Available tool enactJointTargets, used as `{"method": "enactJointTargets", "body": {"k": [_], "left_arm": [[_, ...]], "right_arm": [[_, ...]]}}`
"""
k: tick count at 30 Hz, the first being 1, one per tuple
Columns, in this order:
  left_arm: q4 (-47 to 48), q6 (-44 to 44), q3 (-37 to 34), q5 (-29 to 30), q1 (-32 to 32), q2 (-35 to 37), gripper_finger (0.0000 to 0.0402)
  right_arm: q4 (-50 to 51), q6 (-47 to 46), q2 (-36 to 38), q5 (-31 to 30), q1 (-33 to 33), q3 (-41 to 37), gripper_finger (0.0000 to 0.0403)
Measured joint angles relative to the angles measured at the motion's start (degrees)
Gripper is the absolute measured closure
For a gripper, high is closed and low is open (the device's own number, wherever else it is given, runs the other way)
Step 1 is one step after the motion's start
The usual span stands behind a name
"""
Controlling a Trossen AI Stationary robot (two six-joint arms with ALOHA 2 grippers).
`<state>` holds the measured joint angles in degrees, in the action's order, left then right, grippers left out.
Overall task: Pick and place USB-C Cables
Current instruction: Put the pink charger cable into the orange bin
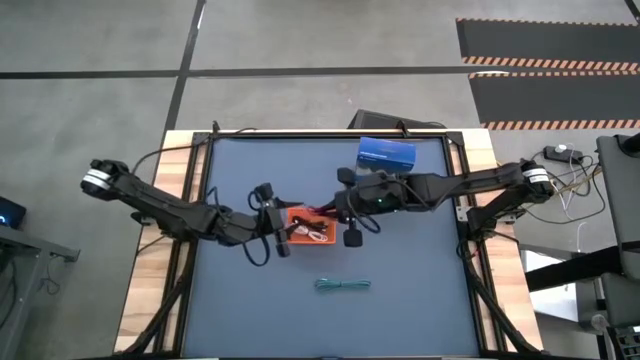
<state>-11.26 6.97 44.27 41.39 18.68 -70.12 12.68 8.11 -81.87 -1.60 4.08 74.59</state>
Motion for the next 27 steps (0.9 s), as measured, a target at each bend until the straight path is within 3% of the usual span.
{"method": "enactJointTargets", "body": {"k": [7,15,27], "left_arm": [[1.4,-2.2,-4.0,6.0,-0.1,7.4,0.0217],[1.3,-6.7,-8.2,6.5,-0.1,14.0,0.0217],[1.2,-5.4,-7.9,6.6,0.0,15.1,0.0216]], "right_arm": [[15.8,-7.6,0.0,0.1,0.0,6.5,0.0389],[32.5,-19.8,-0.1,0.1,-0.1,4.9,0.039],[34.2,-24.3,-0.1,0.1,-0.8,3.8,0.039]]}}
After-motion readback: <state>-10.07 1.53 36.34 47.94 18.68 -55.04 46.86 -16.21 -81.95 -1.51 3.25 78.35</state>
